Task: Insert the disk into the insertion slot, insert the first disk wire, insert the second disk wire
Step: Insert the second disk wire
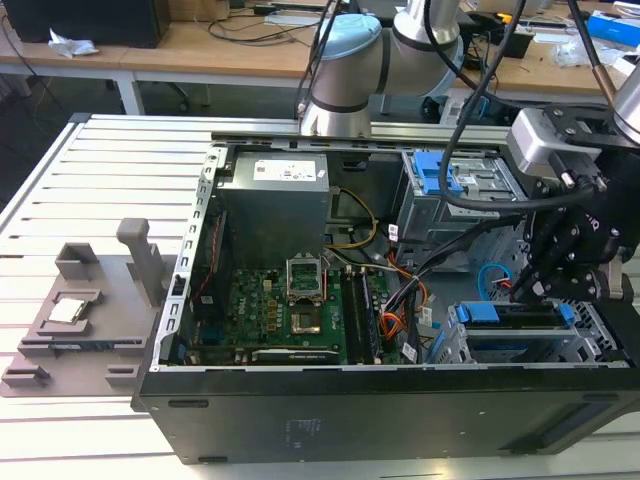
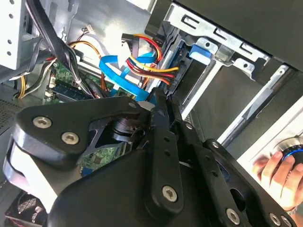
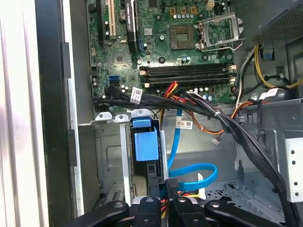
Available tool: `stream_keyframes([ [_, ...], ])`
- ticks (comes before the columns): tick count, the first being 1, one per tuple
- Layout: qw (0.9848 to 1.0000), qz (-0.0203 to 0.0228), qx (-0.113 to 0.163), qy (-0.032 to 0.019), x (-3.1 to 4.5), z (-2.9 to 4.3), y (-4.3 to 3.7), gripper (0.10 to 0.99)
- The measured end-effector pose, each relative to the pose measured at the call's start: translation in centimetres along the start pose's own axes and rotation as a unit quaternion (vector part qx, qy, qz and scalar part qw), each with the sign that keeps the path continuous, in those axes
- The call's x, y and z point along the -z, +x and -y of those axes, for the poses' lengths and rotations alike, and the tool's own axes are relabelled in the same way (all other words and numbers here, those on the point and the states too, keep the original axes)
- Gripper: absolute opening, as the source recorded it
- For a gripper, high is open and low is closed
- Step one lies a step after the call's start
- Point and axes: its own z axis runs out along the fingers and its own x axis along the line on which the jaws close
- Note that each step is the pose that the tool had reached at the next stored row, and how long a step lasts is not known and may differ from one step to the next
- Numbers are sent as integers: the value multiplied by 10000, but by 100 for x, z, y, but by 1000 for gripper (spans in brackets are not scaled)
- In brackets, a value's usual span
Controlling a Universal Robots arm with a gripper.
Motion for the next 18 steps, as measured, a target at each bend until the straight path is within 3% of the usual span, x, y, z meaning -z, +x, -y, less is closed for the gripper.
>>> stream_keyframes([
  [18,10000,0,0,0,-107,50,45,165],
])
